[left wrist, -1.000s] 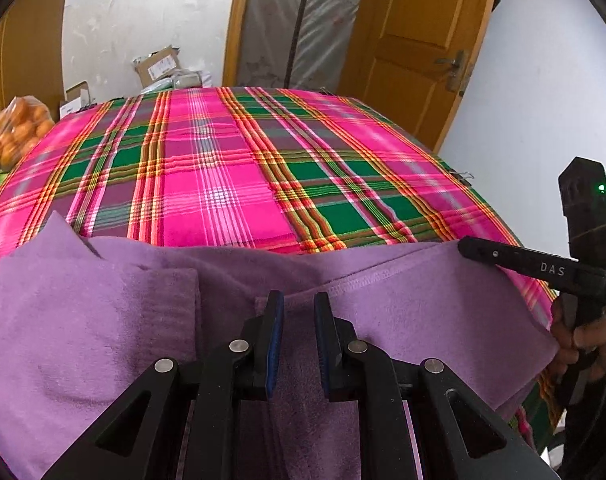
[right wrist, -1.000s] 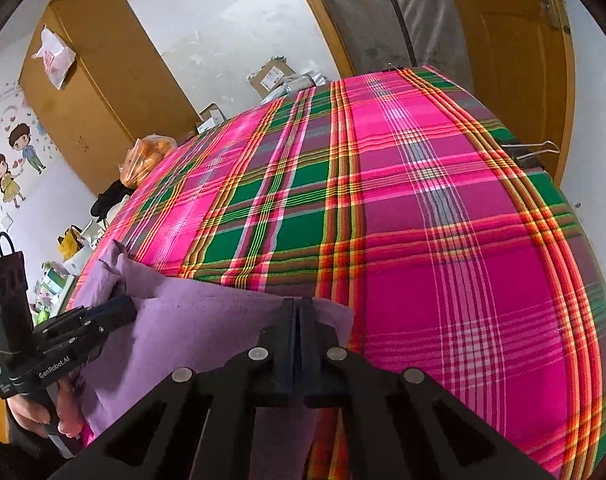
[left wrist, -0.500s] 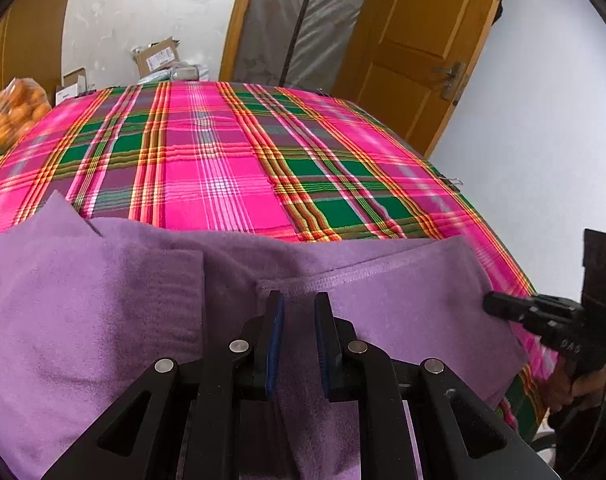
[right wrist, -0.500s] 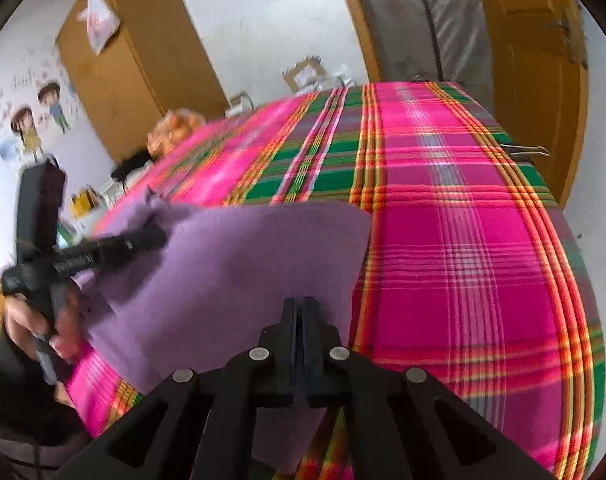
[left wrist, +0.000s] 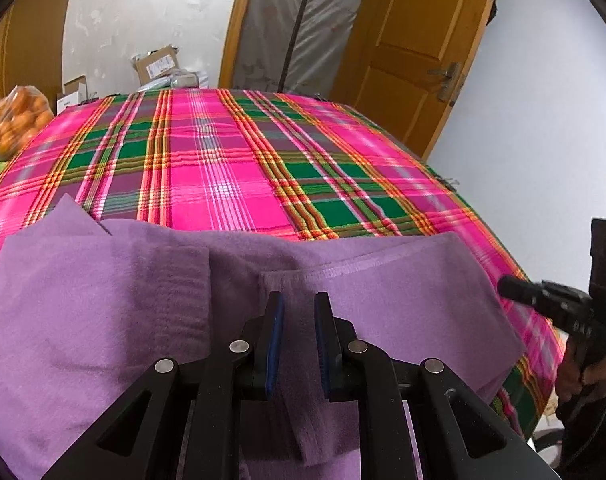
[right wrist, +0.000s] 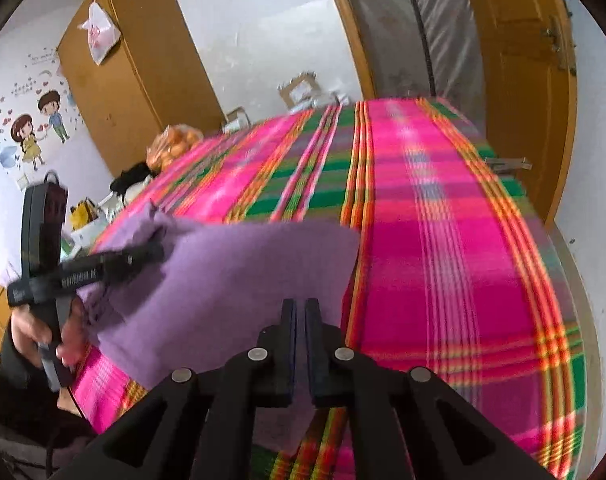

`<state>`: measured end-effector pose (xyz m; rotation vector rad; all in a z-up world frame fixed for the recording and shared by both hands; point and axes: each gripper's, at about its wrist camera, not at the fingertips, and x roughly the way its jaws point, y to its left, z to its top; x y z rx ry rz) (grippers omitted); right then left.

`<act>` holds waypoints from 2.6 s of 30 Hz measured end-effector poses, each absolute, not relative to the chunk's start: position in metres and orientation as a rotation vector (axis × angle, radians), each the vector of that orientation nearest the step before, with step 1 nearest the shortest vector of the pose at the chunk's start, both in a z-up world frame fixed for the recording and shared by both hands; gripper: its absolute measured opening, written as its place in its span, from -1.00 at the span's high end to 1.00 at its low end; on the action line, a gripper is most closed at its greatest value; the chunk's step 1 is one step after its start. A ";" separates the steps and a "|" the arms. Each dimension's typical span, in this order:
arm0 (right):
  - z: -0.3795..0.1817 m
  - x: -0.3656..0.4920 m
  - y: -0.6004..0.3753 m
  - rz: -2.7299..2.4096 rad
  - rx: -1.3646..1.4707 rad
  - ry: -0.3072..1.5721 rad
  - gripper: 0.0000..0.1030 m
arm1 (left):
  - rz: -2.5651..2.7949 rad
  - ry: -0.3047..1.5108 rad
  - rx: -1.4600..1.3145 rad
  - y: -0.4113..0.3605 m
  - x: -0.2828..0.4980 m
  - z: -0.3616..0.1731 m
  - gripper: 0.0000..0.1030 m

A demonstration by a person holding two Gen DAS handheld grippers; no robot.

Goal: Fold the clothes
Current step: 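Hold the open right gripper at the folded sweater edge while the left gripper rests on it, then move the open right gripper to the end of the folded lilac sweater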

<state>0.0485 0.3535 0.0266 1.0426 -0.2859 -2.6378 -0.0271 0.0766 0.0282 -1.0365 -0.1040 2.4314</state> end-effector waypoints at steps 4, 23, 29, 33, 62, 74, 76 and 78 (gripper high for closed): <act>0.019 0.029 0.355 -2.642 1.110 -0.306 0.90 | 2.439 -0.107 -1.008 0.076 -0.028 0.035 0.69; 0.011 -0.011 0.360 -2.629 1.176 -0.404 0.92 | 2.434 -0.062 -1.118 0.077 -0.038 0.018 0.65; 0.022 0.028 0.351 -2.599 1.066 -0.337 0.85 | 2.417 -0.047 -1.029 0.070 -0.008 0.028 0.65; 0.019 0.059 0.343 -2.546 1.024 -0.288 0.85 | 2.402 -0.060 -1.028 0.061 0.008 0.022 0.65; -0.004 0.104 0.331 -2.616 0.921 -0.149 0.83 | 2.376 -0.042 -0.966 0.058 0.040 0.011 0.66; -0.003 0.121 0.354 -2.601 0.960 -0.297 0.83 | 2.376 -0.049 -0.956 0.056 0.044 0.011 0.66; -0.003 0.124 0.359 -2.601 0.978 -0.353 0.83 | 2.382 -0.036 -0.950 0.056 0.047 0.011 0.66; -0.001 0.125 0.361 -2.610 0.989 -0.380 0.83 | 2.382 -0.035 -0.951 0.054 0.050 0.011 0.65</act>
